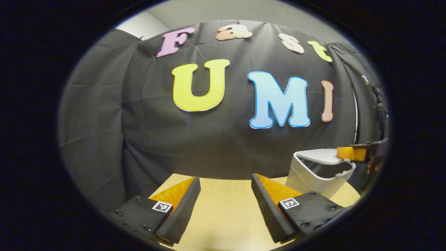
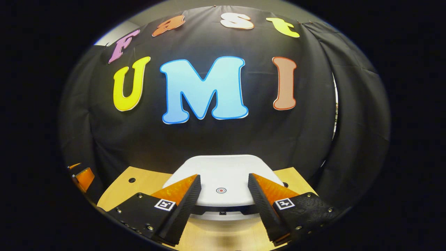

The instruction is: Press the lid of the desktop garbage bin to open it, pick up the crumpled paper on the desktop and throw it into the bin, then pick up the pop can on the desktop and drop it into the bin, and finally close the garbage bin lid.

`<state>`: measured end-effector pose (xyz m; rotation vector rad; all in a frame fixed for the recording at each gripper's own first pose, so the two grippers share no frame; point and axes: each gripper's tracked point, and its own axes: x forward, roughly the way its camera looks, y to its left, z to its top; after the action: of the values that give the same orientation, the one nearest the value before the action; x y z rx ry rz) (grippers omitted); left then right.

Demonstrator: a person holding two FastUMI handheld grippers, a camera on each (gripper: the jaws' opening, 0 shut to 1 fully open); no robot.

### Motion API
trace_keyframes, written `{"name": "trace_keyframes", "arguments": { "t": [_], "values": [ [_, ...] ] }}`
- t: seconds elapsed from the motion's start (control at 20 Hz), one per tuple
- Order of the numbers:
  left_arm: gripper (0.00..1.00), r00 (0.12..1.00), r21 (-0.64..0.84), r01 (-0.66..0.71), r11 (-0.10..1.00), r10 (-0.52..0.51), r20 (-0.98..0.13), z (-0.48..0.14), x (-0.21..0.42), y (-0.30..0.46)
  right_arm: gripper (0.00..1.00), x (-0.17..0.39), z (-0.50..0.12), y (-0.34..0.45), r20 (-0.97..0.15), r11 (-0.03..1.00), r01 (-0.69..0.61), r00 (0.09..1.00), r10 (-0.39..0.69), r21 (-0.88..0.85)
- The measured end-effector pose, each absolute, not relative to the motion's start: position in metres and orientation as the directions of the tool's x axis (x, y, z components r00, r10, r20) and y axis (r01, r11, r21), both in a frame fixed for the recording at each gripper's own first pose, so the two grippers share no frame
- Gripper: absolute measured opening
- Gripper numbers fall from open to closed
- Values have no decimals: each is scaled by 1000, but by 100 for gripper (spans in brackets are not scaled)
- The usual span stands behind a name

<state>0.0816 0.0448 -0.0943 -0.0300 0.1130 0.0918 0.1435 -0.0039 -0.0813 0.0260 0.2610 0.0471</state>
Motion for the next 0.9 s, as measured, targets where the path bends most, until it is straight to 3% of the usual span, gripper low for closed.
{"name": "trace_keyframes", "arguments": {
  "t": [0.3,0.35,0.4,0.9],
  "values": [
    [96,989,-26,-97,995,93,-112,-93,81,45,88,143,-101,-2,-291,999,-49,955,51,15],
    [100,989,-25,-97,995,93,-112,-93,82,45,88,143,-102,-2,-294,999,-50,955,51,12],
    [96,989,-25,-96,995,92,-112,-92,81,44,88,143,-104,-2,-296,999,-51,954,51,8],
    [96,990,-34,-81,996,76,-118,-95,86,36,89,140,-110,-2,-295,998,-56,954,54,-1]
  ]
}}
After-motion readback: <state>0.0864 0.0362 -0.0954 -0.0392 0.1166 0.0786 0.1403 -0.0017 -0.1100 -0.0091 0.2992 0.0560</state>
